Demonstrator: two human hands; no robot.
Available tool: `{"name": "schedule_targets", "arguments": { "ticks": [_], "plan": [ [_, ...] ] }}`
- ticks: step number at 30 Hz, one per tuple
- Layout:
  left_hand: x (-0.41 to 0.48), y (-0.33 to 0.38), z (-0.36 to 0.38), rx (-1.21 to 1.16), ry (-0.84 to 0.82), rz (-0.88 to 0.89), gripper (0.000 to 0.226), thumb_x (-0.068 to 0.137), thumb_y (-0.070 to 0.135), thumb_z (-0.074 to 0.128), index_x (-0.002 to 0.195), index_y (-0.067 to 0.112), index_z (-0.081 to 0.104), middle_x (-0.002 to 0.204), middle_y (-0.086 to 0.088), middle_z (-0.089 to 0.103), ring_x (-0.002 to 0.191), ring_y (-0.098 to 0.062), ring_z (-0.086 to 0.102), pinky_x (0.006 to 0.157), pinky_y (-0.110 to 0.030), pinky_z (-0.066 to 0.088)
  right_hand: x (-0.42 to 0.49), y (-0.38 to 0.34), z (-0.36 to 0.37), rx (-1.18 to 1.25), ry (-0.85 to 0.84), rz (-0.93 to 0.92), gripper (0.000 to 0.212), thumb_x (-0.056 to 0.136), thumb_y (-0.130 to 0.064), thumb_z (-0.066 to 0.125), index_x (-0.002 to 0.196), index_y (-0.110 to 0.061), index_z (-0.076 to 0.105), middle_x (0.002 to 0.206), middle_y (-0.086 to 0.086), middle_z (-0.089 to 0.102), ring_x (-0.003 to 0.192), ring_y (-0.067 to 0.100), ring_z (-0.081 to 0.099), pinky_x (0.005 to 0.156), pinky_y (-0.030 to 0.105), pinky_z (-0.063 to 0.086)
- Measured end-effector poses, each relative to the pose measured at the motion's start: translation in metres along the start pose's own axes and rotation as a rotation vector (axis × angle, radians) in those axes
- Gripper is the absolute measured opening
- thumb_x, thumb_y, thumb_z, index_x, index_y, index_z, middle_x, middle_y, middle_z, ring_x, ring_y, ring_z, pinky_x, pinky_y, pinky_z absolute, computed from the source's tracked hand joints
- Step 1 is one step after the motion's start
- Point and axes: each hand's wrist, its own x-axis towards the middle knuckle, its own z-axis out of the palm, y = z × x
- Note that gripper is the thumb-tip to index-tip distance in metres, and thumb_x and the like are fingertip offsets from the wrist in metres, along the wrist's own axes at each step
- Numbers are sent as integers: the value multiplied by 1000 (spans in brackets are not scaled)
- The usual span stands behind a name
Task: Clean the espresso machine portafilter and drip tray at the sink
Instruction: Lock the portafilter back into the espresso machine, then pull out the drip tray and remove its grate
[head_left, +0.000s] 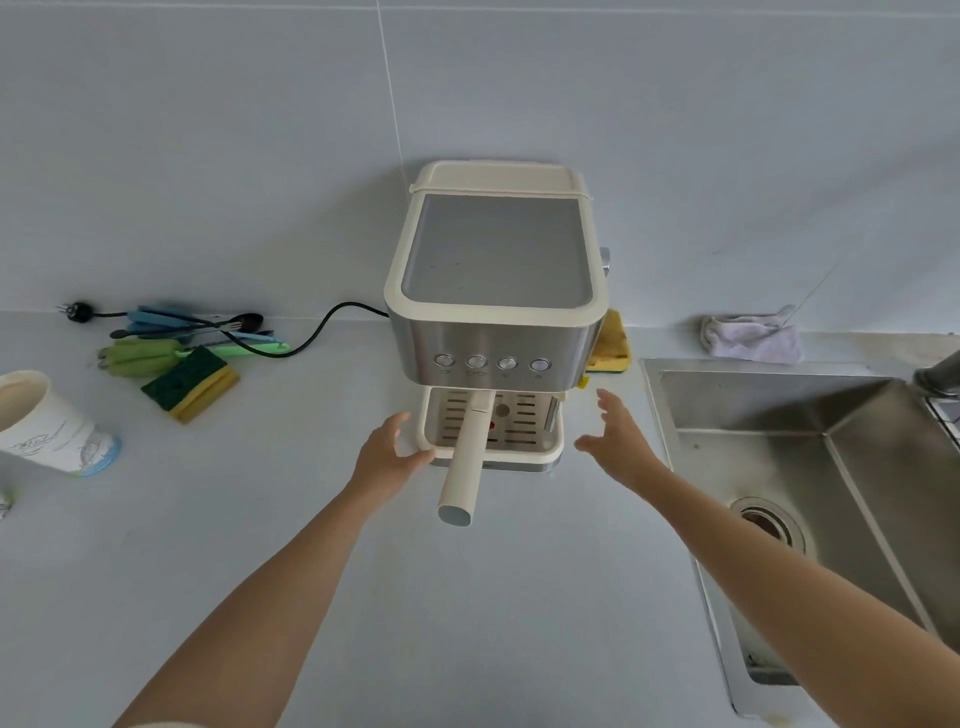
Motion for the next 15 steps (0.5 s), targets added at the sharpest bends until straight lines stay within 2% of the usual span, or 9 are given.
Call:
{"name": "schedule_targets", "arguments": {
  "ticks": [2,3,5,8,11,15],
  "plan": [
    [7,0,1,95,-15,67,78,70,36,73,137,17,38,133,-4,49,127,-25,43,98,-36,38,7,9,10,-150,-53,0,88,81,-12,67,147,-10,10,155,10,18,142,27,20,113,38,23],
    [12,2,2,133,-17,102,82,59,46,72,131,18,44,122,1,55,119,-24,50,92,-36,42,9,11,14,-198,-73,-17,93,79,-16,71,147,-10,8,155,9,18,142,27,19,114,38,22],
    [23,2,7,223,-9,145,88,45,58,62,121,17,47,109,-1,61,105,-28,57,83,-41,48,13,12,21,-247,-91,-79,95,75,-21,75,146,-9,12,150,9,27,138,27,26,112,37,23],
    [43,1,17,359,-36,169,88,47,56,63,119,8,44,109,-9,58,104,-33,54,83,-45,48,28,15,30,-300,-91,-155,96,66,-28,81,139,-10,22,138,7,38,128,26,36,110,38,29],
    [52,6,22,376,-42,180,79,48,50,63,116,13,47,112,-4,55,109,-27,51,88,-42,45,40,20,38,-375,-122,-161,108,60,-38,82,142,-9,19,139,6,34,129,25,33,112,37,27],
    [62,2,21,373,-79,190,91,46,50,69,126,16,43,117,-3,54,111,-24,52,93,-38,45,44,22,46,-374,-144,-146,106,62,-37,81,143,-10,19,139,4,35,130,24,30,110,35,27]
  ]
}}
